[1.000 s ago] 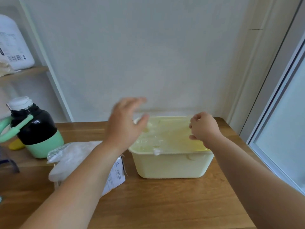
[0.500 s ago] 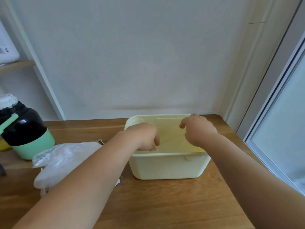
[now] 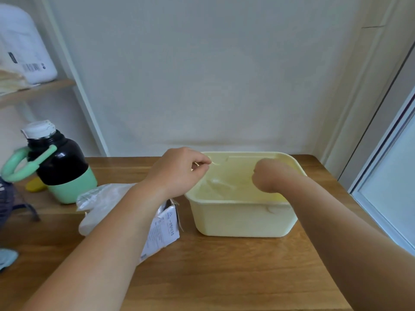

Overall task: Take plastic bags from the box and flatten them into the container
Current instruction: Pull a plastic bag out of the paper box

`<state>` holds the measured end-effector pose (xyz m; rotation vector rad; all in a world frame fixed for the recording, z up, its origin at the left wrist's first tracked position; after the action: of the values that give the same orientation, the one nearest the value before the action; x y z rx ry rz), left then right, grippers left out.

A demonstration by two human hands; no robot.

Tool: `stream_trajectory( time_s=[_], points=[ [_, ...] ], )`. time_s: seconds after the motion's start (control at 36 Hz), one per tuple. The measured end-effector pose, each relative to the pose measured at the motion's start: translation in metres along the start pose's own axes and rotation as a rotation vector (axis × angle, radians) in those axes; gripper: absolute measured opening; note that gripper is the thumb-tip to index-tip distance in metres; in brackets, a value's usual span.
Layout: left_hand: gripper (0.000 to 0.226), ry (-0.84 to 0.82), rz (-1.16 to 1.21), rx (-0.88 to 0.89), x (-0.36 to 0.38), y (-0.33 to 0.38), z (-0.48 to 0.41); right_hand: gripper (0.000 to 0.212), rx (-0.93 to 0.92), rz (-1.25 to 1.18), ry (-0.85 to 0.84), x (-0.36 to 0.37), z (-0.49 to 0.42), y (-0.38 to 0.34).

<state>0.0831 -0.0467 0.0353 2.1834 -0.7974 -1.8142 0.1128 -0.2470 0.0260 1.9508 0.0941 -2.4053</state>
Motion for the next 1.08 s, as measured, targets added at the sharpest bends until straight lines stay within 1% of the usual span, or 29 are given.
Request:
stream_trajectory(
  time_s=[0.08,0.14,0.17,0.22,0.31,0.39,0.44,0.5,0.58,0.64,0.69,0.78,0.86,0.97,1.0,1.08],
  points=[
    [0.023,0.036,0.023,-0.013,-0.007,-0.002,0.007,0.016,0.043,-0.244,0.200,-0.009,0.006,-0.003],
    [0.023,0.049,0.036,-0.010,-0.011,-0.002,0.012,0.022,0.019,-0.367,0.303,-0.014,0.012,-0.009],
    [0.023,0.052,0.044,-0.009,-0.012,-0.002,0.015,0.025,-0.010,-0.427,0.361,-0.016,0.017,-0.012],
    [0.023,0.068,0.072,-0.007,-0.016,-0.004,0.022,0.025,-0.096,-0.552,0.452,-0.019,0.027,-0.023],
    [0.021,0.131,0.109,-0.011,-0.024,-0.010,0.032,0.022,-0.222,-0.662,0.502,-0.020,0.038,-0.040],
    [0.021,0.168,0.089,-0.046,-0.036,-0.020,0.044,0.020,-0.328,-0.695,0.468,-0.017,0.046,-0.059],
    [0.022,0.144,0.038,-0.091,-0.043,-0.031,0.055,0.019,-0.382,-0.728,0.432,-0.013,0.051,-0.076],
    [0.026,0.073,-0.039,-0.139,-0.047,-0.043,0.065,0.018,-0.427,-0.762,0.403,-0.007,0.055,-0.091],
    [0.035,-0.075,-0.191,-0.205,-0.046,-0.058,0.080,0.016,-0.469,-0.777,0.300,0.004,0.059,-0.116],
    [0.036,-0.126,-0.214,-0.229,-0.040,-0.065,0.086,0.017,-0.501,-0.756,0.244,0.011,0.059,-0.131],
    [0.036,-0.112,-0.171,-0.241,-0.033,-0.070,0.092,0.025,-0.523,-0.702,0.178,0.020,0.056,-0.144],
    [0.035,-0.063,-0.135,-0.252,-0.028,-0.078,0.095,0.050,-0.507,-0.597,0.081,0.032,0.052,-0.153],
    [0.027,-0.016,-0.069,-0.266,-0.029,-0.083,0.097,0.056,-0.522,-0.568,0.084,0.039,0.048,-0.153],
    [0.040,-0.063,-0.015,-0.264,-0.028,-0.085,0.100,0.049,-0.496,-0.502,0.137,0.043,0.046,-0.152],
    [0.038,-0.066,-0.004,-0.263,-0.028,-0.086,0.100,0.045,-0.483,-0.491,0.147,0.044,0.047,-0.152],
    [0.023,-0.078,0.009,-0.270,-0.030,-0.088,0.101,0.037,-0.474,-0.517,0.153,0.047,0.050,-0.154]
  ],
)
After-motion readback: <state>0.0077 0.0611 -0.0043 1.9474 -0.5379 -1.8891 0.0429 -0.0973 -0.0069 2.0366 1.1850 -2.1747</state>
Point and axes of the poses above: each hand's wrist, its own z-axis away from the middle knuckle, its own x-axis out of the palm, y = z × x, the point moved 1 cm from there along -z, towards the middle knuckle
